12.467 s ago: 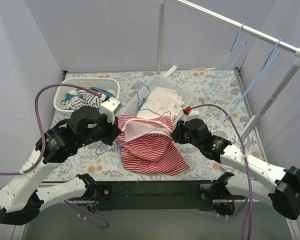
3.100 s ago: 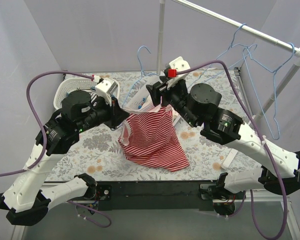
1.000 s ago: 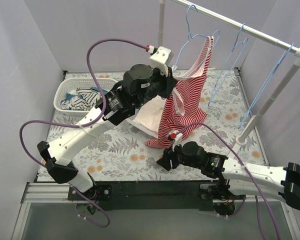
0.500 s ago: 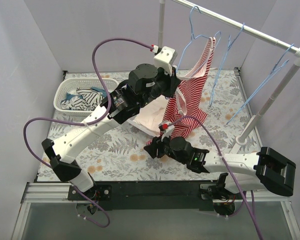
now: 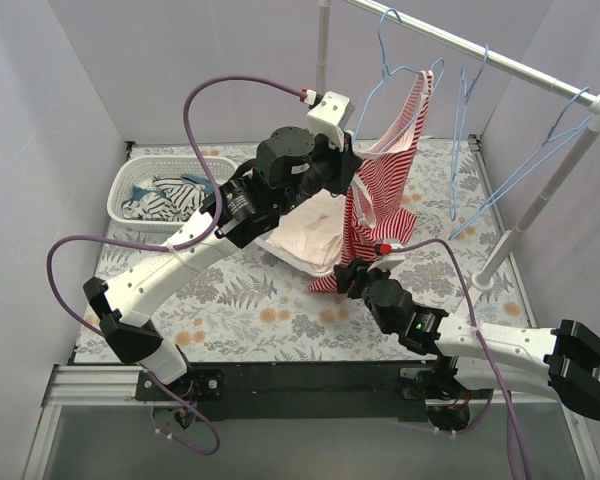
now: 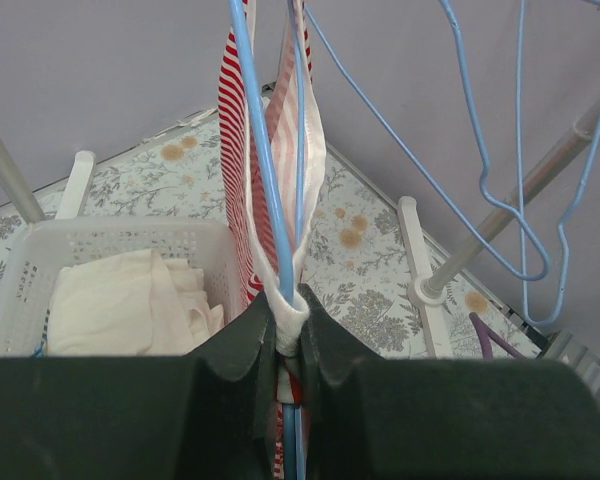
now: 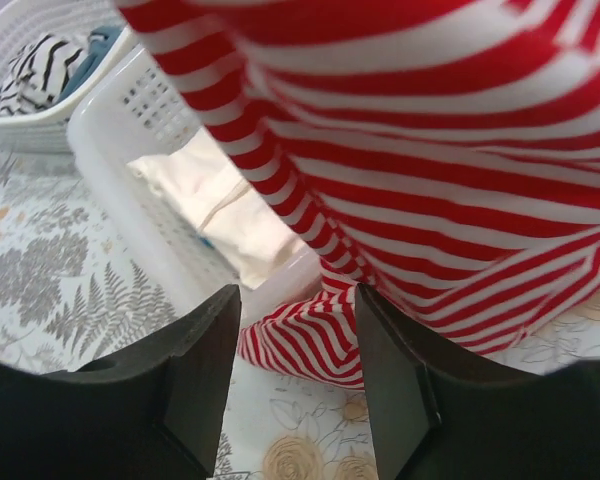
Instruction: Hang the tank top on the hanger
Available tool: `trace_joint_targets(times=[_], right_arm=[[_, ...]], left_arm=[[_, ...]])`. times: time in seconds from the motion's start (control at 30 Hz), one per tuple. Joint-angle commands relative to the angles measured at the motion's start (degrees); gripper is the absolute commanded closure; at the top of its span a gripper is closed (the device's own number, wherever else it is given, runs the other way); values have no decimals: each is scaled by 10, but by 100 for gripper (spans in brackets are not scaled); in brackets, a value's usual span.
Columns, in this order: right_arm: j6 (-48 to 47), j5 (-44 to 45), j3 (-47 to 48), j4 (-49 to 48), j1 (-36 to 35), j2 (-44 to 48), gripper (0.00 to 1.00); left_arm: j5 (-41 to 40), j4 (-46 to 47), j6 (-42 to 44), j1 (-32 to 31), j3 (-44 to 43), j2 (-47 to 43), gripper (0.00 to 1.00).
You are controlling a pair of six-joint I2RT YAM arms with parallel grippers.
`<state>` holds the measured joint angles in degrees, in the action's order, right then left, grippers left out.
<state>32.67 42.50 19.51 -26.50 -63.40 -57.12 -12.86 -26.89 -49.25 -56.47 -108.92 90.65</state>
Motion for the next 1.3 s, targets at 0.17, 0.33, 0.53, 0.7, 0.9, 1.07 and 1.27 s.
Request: trace_joint_targets(times=[0.17, 0.33, 0.53, 0.7, 0.9, 1.07, 1.27], right_arm=[[-4, 101, -16, 43, 41, 44, 41], [3, 61, -13, 67, 112, 46, 41], [12, 34, -9, 94, 151, 51, 41], [17, 14, -11, 102, 155, 54, 41], [19, -2, -10, 116, 157, 60, 41], [22, -18, -10, 129, 158, 71, 41], [23, -36, -10, 146, 158, 87, 41]], left_arm=[[-4, 33, 18, -2, -33, -2, 100], [-1, 31, 35, -1, -48, 10, 100], [3, 5, 57, -2, -84, 51, 100], [-2, 4, 83, -1, -114, 83, 100], [-14, 8, 104, -1, -157, 129, 100], [-16, 11, 108, 0, -176, 154, 100], [-15, 16, 101, 5, -180, 175, 100]])
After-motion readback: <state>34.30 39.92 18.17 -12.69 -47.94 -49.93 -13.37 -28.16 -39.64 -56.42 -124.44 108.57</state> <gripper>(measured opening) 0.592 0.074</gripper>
